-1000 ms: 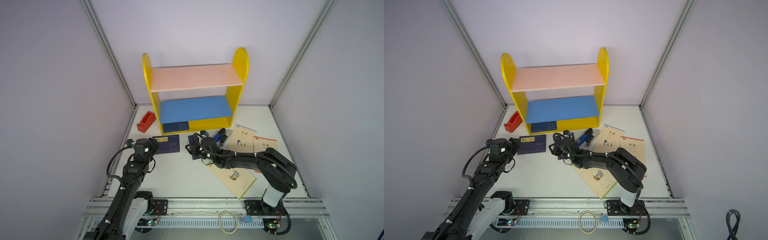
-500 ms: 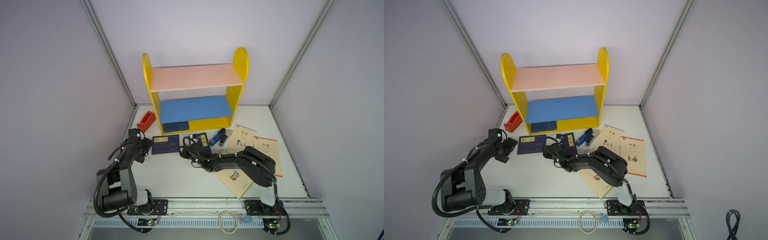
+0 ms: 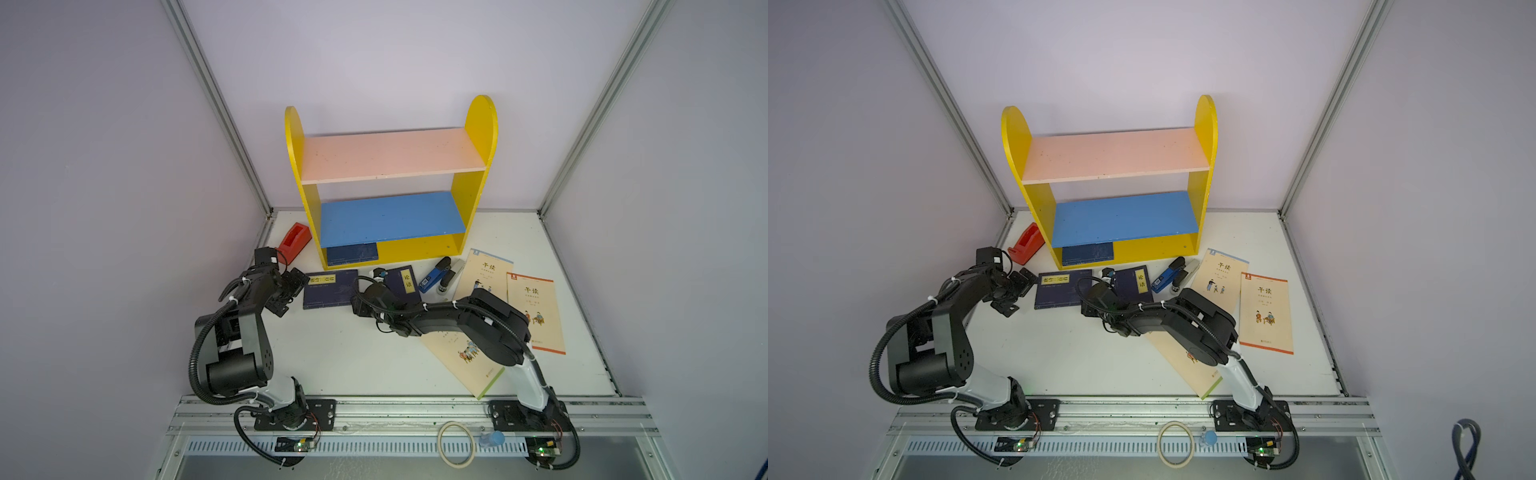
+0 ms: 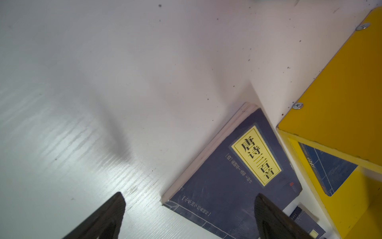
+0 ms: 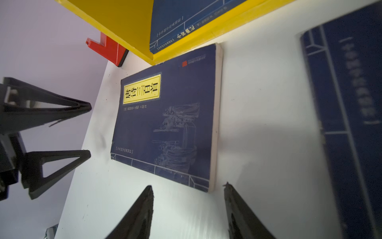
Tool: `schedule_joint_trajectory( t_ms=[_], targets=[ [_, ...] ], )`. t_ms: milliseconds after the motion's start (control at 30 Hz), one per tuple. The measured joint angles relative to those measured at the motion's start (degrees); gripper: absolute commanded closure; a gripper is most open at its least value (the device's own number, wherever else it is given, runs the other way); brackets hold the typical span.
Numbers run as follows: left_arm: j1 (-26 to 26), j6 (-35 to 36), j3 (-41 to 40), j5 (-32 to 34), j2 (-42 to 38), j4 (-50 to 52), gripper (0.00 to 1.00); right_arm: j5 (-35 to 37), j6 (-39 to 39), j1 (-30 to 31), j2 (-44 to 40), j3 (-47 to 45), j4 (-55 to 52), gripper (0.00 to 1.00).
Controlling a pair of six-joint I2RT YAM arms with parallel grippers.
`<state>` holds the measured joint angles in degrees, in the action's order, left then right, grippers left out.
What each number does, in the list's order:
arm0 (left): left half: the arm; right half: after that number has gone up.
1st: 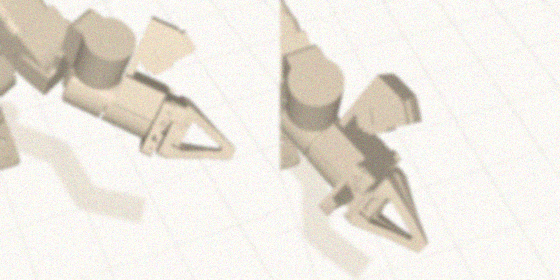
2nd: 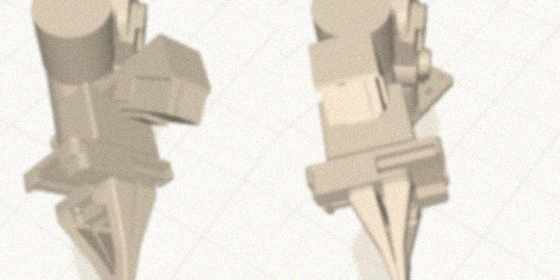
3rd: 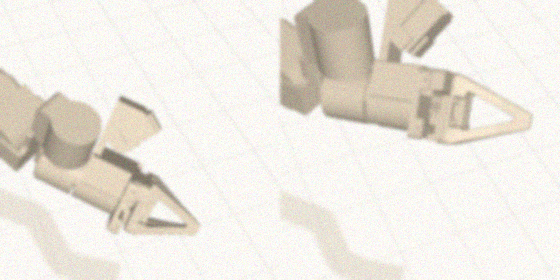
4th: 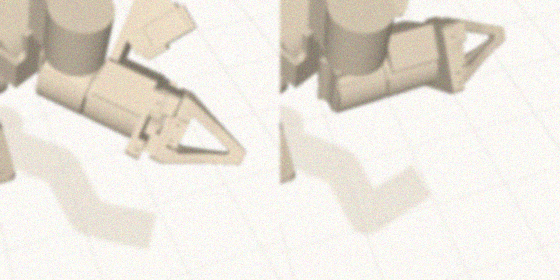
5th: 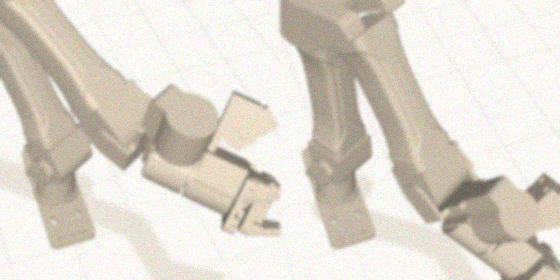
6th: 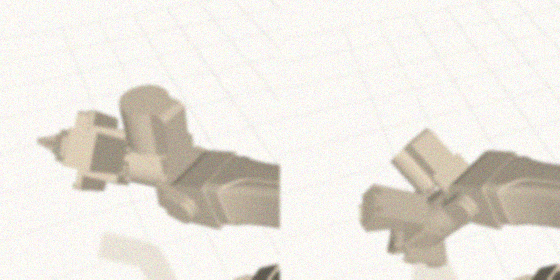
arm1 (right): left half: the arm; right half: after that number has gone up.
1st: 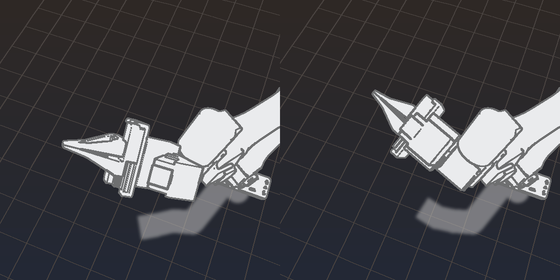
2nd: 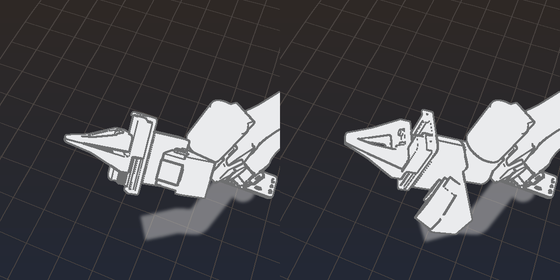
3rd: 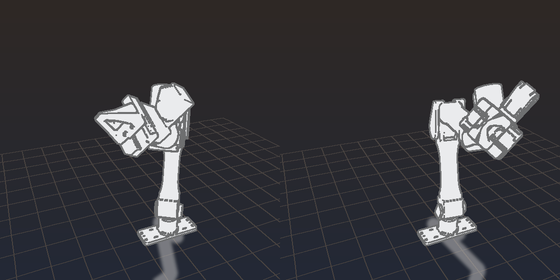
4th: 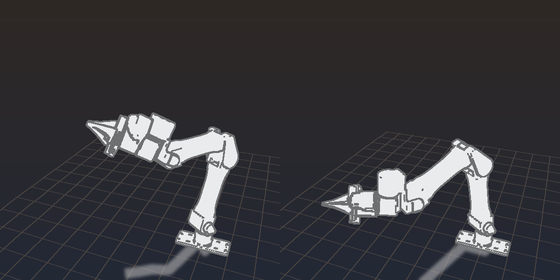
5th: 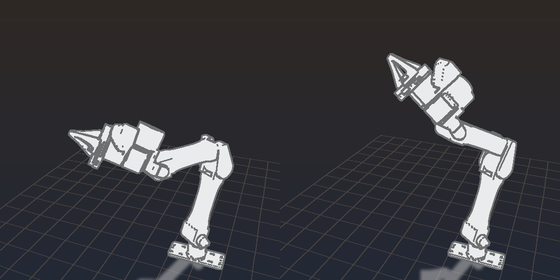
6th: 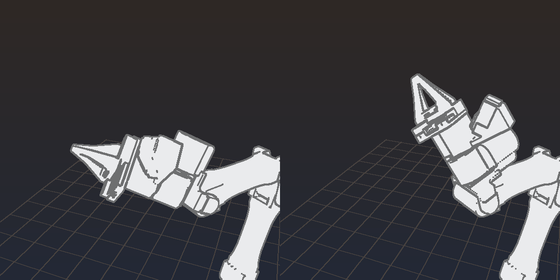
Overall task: Stacking books/files
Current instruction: Move the book to the center of the table.
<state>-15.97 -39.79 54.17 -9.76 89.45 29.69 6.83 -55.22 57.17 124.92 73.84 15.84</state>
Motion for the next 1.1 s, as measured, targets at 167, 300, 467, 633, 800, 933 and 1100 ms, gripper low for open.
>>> schedule_joint_trajectory(
  t_ms=[167, 300, 467, 633, 800, 933, 1100],
  targets=[
    [0.3, 1.0, 1.2, 0.0, 3.5, 0.8, 0.00, -1.5, 0.8, -1.0, 2.4, 1.2, 2.2, 0.43],
    [1.1, 1.2, 1.6, 0.1, 6.0, 0.7, 0.00, -2.4, 1.0, -2.2, 3.1, 0.9, 4.8, 0.43],
    [2.6, 1.1, 3.0, 0.6, 8.1, 0.5, 0.00, -3.7, 1.0, -3.0, 5.0, 2.0, 7.8, 0.44],
    [4.7, 0.9, 3.4, 1.3, 9.0, -0.5, 0.00, -5.0, 0.7, -3.0, 6.1, 2.6, 9.4, 0.48],
    [7.1, 0.0, 1.5, 1.1, 8.5, -4.0, 0.00, -6.6, -0.5, -2.8, 6.5, 1.7, 12.0, 0.56],
    [9.1, -0.3, -1.1, 1.7, 7.1, -8.0, 0.00, -5.5, -1.8, -2.4, 4.9, -2.0, 14.2, 0.58],
    [11.4, -0.6, -6.4, 1.9, 3.5, -14.4, 0.00, -3.6, -3.9, -1.4, 1.6, -7.3, 15.2, 0.64]
  ],
)
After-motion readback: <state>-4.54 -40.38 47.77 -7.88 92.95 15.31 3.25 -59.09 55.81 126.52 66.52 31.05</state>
